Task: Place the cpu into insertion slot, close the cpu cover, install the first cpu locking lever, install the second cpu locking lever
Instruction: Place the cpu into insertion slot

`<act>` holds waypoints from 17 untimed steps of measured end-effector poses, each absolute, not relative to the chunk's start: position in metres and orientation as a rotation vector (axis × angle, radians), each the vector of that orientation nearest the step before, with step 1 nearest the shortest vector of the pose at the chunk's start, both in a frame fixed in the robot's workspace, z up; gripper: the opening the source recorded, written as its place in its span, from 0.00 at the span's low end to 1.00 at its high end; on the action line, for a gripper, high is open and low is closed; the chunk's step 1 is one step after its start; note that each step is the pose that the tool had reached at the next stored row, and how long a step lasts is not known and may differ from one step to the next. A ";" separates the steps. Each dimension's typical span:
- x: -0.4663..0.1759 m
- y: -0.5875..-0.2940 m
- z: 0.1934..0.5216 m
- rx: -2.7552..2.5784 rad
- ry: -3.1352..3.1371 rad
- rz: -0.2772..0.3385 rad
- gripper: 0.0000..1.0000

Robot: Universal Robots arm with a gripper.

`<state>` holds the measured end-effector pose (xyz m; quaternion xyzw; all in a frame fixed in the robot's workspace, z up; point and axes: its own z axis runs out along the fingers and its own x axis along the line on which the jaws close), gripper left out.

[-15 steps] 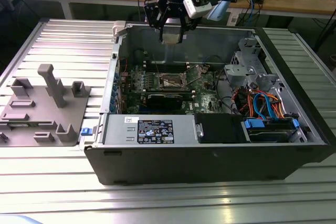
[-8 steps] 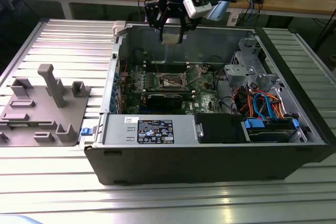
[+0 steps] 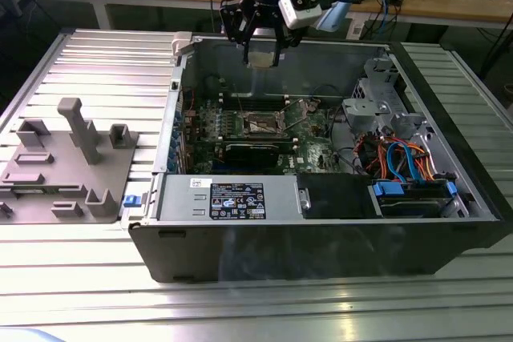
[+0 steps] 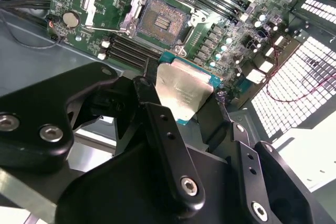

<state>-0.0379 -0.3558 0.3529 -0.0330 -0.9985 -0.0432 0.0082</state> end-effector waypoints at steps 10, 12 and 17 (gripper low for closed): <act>-0.038 -0.356 0.352 -0.164 -3.120 -0.135 0.55; -0.038 -0.356 0.352 -0.172 -3.120 -0.135 0.55; -0.038 -0.356 0.352 -0.190 -3.119 -0.135 0.55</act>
